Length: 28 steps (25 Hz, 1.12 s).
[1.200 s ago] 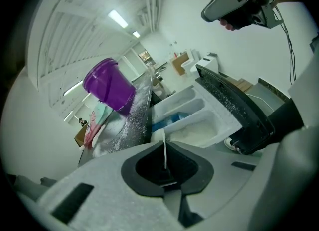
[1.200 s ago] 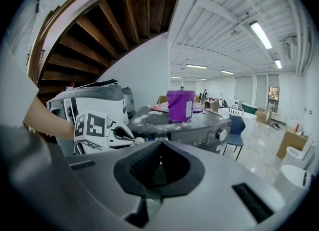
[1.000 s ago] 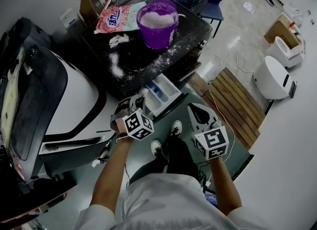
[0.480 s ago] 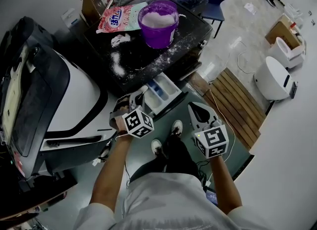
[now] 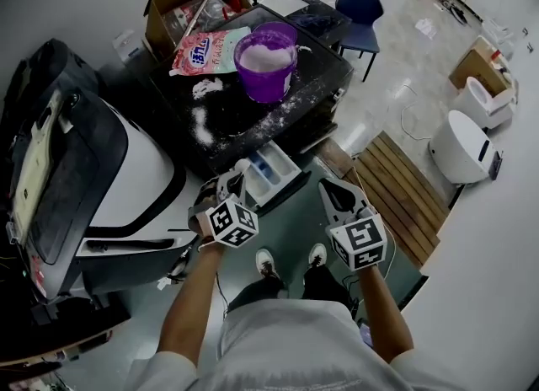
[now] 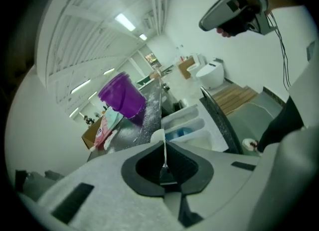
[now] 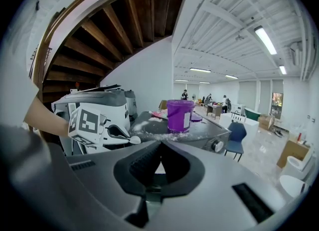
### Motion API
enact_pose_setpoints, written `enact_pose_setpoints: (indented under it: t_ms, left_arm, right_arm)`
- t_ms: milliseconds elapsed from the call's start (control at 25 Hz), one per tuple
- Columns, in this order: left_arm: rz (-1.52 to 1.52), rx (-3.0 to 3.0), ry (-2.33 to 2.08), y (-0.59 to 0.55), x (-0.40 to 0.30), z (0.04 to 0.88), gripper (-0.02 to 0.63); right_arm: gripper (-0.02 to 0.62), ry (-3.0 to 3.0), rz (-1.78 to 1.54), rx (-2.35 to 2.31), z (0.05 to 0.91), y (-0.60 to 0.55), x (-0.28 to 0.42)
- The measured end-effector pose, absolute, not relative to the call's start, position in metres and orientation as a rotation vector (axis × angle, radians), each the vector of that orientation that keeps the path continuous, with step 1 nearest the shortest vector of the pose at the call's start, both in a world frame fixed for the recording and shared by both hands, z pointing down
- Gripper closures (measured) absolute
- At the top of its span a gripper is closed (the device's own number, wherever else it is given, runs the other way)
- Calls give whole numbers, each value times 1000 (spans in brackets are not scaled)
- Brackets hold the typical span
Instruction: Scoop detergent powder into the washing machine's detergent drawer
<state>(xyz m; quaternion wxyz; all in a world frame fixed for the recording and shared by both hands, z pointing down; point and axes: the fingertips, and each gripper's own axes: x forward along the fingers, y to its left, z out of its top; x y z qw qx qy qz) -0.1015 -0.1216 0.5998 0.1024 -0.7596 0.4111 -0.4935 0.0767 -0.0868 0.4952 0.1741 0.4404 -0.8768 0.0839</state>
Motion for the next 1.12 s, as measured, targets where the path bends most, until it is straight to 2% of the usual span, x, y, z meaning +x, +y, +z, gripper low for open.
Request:
enact_pose_setpoints:
  t_ms: [120, 280, 600, 1120]
  left_arm:
    - [-1291, -2489, 1443, -124, -103, 584, 591]
    - [-865, -2865, 1768, -128, -104, 553, 591]
    - [-445, -2969, 1837, -132, -103, 479, 591]
    - [-205, -2732, 1771, -137, -122, 352, 591]
  right_arm:
    - [589, -2519, 198, 1233, 475, -100, 82]
    - [589, -2543, 143, 1222, 453, -115, 95]
    - [589, -2611, -14, 1208, 401, -146, 103]
    - [589, -2699, -299, 1187, 313, -169, 89]
